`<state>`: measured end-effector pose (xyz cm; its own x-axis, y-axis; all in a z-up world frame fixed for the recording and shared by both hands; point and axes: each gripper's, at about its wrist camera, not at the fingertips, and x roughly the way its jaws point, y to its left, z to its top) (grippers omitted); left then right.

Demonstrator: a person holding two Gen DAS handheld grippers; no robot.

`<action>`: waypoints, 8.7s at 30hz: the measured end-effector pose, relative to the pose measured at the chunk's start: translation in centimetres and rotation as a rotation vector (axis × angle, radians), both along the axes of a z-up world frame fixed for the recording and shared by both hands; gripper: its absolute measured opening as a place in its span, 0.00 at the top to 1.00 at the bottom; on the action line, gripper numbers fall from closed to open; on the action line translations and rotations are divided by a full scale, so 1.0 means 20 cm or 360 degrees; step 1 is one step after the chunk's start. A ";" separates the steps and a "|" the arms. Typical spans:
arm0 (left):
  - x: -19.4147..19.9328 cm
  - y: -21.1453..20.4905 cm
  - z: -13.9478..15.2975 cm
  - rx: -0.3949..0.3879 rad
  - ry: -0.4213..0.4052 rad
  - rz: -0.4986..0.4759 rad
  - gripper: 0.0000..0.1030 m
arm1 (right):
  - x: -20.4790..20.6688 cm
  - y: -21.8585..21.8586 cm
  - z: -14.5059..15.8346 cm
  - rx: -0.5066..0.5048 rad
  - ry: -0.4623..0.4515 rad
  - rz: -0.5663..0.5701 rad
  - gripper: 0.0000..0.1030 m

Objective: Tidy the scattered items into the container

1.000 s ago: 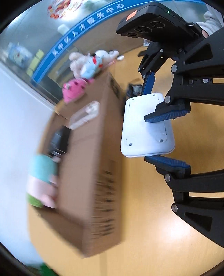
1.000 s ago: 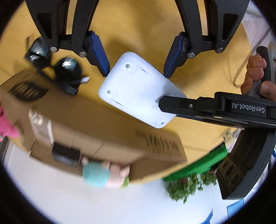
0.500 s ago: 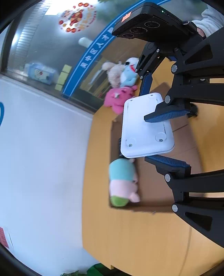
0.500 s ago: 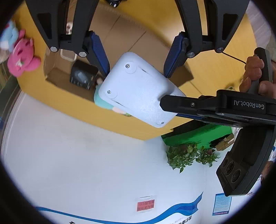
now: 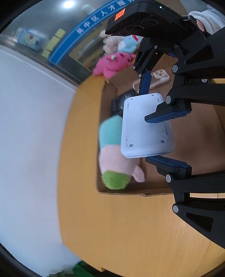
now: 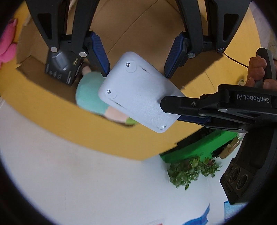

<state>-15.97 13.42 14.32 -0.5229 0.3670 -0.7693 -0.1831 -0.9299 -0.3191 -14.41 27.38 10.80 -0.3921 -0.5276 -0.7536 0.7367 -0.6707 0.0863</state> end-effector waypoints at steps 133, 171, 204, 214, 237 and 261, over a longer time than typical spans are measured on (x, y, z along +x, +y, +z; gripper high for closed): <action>0.76 0.72 0.25 0.0384 0.0259 -0.0444 0.93 | 0.90 0.59 0.26 -0.0302 0.0166 -0.0255 0.91; -0.17 0.59 -0.49 0.0360 -0.0544 -0.0184 0.49 | 0.06 0.43 -0.40 0.0043 -0.0808 -0.0656 0.48; 0.95 0.37 -0.45 -0.0544 0.0807 0.0446 0.00 | 0.79 0.89 -0.32 -0.0234 0.0618 -0.0964 0.14; 0.91 0.38 -0.45 -0.0574 0.0786 0.0503 0.00 | 0.75 0.89 -0.34 -0.0203 0.0598 -0.1005 0.00; 0.91 0.39 -0.45 -0.0572 0.0788 0.0506 0.00 | 0.76 0.89 -0.33 -0.0207 0.0595 -0.0999 0.00; 0.91 0.39 -0.45 -0.0572 0.0790 0.0507 0.00 | 0.76 0.90 -0.33 -0.0207 0.0595 -0.1000 0.00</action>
